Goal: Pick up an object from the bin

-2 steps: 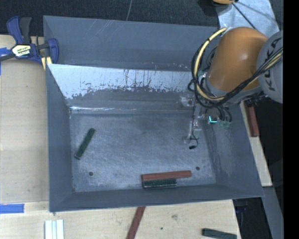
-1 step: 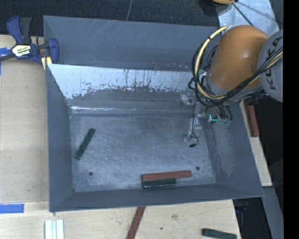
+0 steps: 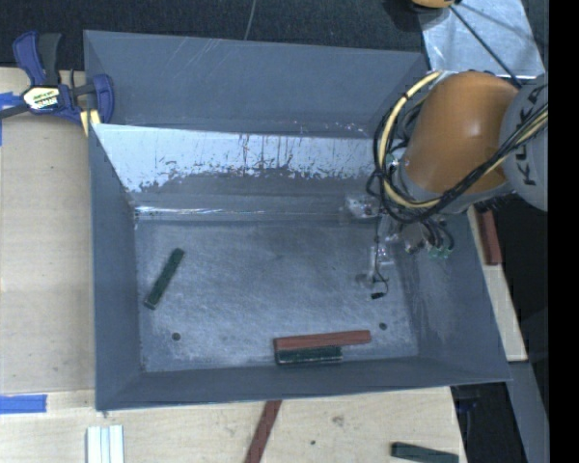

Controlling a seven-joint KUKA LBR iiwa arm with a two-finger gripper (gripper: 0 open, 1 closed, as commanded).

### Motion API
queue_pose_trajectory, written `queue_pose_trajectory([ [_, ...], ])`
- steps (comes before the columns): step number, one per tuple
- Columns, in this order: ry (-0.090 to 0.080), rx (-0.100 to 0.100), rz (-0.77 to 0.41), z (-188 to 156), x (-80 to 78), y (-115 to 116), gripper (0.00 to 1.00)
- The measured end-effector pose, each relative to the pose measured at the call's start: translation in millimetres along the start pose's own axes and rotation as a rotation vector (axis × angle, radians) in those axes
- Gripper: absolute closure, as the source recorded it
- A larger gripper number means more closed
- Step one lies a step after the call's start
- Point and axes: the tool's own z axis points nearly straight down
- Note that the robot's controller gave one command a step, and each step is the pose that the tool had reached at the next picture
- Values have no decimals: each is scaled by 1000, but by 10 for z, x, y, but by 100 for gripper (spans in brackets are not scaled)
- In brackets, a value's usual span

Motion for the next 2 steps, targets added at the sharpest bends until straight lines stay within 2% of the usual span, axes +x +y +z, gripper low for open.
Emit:
queue_pose_trajectory([
  [1, 9, 0, -84, 498, 80, 122, 0],
  [2, 14, -2, -19, 368, 523, 238, 0],
])
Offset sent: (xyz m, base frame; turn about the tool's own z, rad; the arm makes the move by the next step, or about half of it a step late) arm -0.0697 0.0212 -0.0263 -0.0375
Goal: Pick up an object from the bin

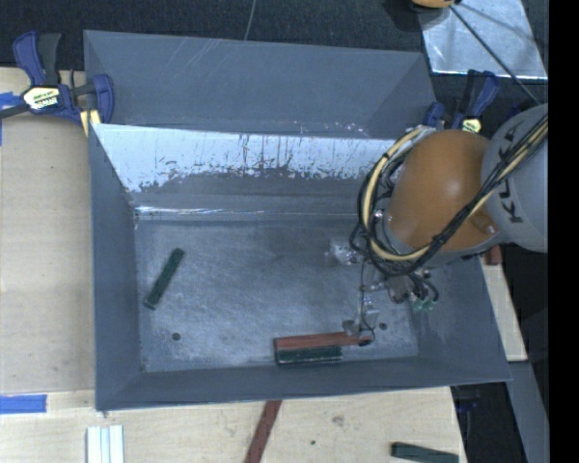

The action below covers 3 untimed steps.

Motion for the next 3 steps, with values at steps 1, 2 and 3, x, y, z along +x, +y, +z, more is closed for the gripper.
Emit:
queue_pose_trajectory([
  [1, -5, 1, -247, 257, 107, -459, 0],
  [2, -3, 0, -29, 386, 234, 402, 100],
  [3, -3, 1, -30, 386, 233, 397, 0],
])
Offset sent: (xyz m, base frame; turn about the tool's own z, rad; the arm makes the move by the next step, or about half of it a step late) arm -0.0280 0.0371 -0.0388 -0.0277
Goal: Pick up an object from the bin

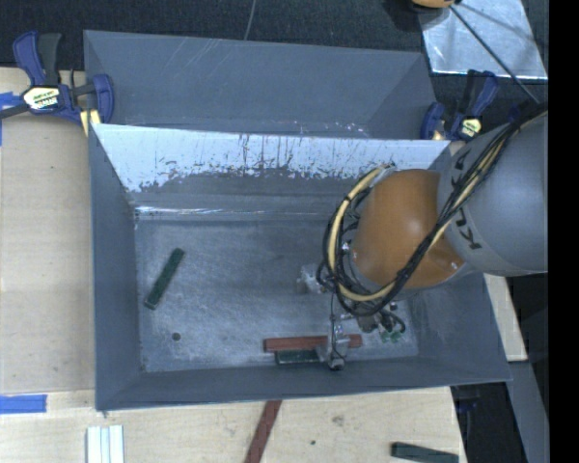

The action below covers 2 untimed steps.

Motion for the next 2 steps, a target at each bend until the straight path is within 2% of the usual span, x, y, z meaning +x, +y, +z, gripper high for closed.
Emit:
queue_pose_trajectory([
  [1, 1, 0, -1, 1, 4, 1, 100],
  [2, 0, 0, -2, 1, 1, 0, 0],
])
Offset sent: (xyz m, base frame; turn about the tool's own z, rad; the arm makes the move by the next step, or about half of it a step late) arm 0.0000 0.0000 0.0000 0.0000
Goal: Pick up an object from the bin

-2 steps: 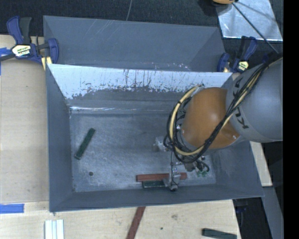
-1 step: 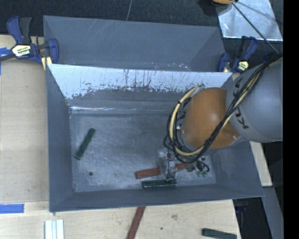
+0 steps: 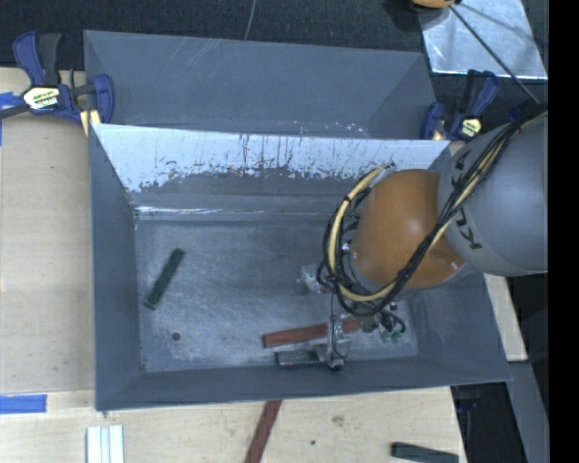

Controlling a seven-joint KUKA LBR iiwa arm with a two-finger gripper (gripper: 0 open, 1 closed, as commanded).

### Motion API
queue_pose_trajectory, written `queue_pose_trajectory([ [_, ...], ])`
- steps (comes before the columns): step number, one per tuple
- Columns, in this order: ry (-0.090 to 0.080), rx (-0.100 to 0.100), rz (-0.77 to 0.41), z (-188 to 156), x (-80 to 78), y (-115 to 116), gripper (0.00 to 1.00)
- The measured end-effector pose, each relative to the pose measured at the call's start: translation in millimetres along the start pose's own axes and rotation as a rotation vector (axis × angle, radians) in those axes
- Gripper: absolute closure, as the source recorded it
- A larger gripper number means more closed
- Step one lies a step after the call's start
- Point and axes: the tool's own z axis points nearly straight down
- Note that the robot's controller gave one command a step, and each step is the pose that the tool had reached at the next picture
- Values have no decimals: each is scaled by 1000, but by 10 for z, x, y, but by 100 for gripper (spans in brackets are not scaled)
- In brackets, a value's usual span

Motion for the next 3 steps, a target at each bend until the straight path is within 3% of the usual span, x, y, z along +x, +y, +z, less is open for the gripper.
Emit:
queue_pose_trajectory([
  [1, 1, 0, -1, 3, 3, 0, 100],
  [2, 1, 0, -1, 3, 3, 0, 100],
  [3, 1, 0, -6, -2093, -124, -48, 100],
])
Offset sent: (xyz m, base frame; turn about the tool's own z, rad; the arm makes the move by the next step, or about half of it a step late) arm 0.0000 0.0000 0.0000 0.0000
